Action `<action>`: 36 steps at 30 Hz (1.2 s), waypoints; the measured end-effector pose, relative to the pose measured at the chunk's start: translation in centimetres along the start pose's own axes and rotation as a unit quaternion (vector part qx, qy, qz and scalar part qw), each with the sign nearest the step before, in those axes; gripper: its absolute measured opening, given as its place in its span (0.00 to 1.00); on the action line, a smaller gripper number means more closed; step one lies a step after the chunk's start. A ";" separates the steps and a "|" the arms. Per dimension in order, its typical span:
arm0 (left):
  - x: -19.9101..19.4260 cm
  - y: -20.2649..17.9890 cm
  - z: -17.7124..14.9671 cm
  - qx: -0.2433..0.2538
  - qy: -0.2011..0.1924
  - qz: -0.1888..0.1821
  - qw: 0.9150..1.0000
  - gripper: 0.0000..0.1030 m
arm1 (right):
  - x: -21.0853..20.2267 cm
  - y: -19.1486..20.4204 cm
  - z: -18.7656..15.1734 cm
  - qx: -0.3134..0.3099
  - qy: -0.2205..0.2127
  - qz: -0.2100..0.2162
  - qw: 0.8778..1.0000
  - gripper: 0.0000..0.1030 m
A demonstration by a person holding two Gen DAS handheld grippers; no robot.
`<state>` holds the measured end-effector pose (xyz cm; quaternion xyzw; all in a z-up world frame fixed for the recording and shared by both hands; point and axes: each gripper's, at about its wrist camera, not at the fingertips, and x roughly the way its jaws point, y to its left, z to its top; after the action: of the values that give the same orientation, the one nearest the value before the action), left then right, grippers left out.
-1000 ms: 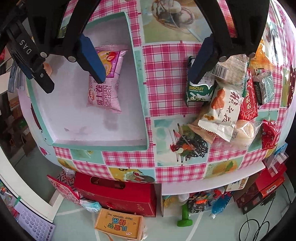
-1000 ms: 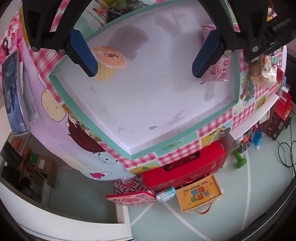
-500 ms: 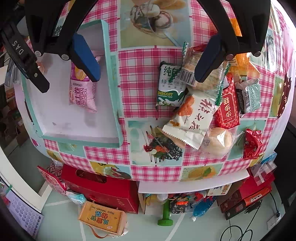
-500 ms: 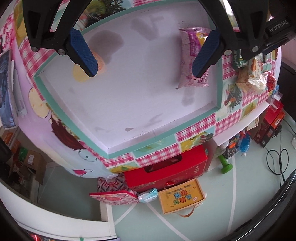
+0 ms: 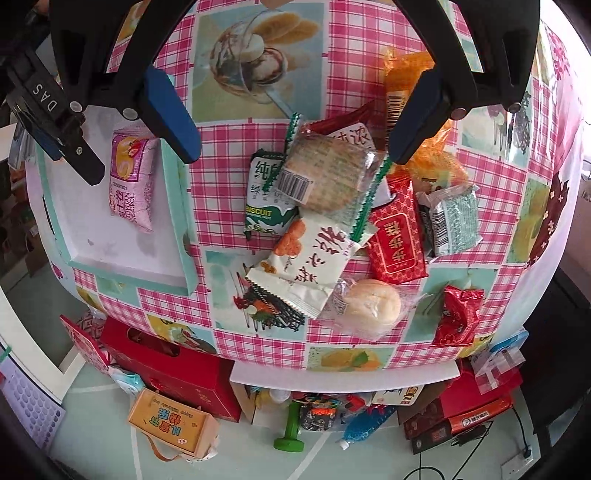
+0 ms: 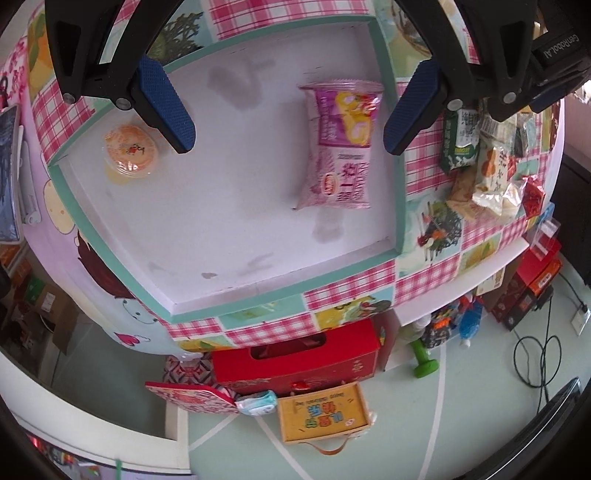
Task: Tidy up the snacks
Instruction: 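Move both tools back toward the snack pile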
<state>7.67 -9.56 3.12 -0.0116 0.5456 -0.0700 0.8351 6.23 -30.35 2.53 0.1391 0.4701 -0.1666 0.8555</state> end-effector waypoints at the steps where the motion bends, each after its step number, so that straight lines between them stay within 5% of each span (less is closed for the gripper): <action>1: -0.2 0.4 0.0 -0.004 -0.002 0.002 1.000 0.98 | -0.1 0.5 -0.1 -0.003 0.000 0.002 1.000 1.00; 24: -0.4 11.4 -1.0 -0.137 0.004 -0.001 0.991 0.98 | 0.4 10.2 -2.4 -0.078 0.009 0.038 0.996 1.00; 36: 1.0 12.7 -2.7 -0.166 0.037 -0.017 0.985 0.98 | 1.3 12.8 -4.0 -0.106 0.033 0.055 0.992 1.00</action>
<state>6.95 3.07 -0.07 -0.1571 0.5796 0.0072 0.7996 9.18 -17.40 0.41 0.0786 0.5049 -0.0635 0.8573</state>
